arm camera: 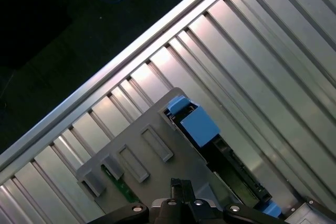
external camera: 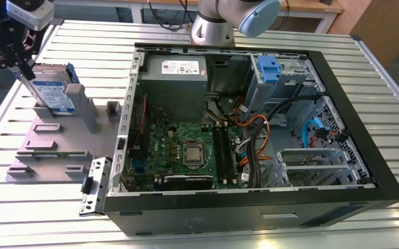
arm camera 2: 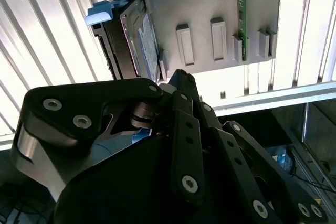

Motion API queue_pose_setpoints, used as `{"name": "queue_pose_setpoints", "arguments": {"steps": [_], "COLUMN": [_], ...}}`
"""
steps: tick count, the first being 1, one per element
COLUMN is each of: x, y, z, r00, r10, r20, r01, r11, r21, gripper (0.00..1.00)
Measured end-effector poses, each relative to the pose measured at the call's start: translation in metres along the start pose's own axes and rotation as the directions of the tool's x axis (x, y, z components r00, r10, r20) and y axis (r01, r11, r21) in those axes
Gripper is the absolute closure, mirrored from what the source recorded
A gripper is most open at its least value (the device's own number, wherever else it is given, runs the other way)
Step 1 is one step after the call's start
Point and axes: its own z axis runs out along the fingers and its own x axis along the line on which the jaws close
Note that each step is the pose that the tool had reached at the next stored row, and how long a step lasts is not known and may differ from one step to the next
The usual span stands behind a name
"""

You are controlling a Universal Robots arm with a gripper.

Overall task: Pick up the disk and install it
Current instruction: 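Pick up the disk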

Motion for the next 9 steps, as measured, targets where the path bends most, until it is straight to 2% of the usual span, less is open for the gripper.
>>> {"name": "queue_pose_setpoints", "arguments": {"steps": [9], "x": [0.0], "y": [0.0], "z": [0.0], "r00": [0.9998], "r10": [-0.017], "r20": [-0.0006], "r01": [0.017], "r11": [0.9998], "r21": [0.0001], "gripper": [0.89]}}
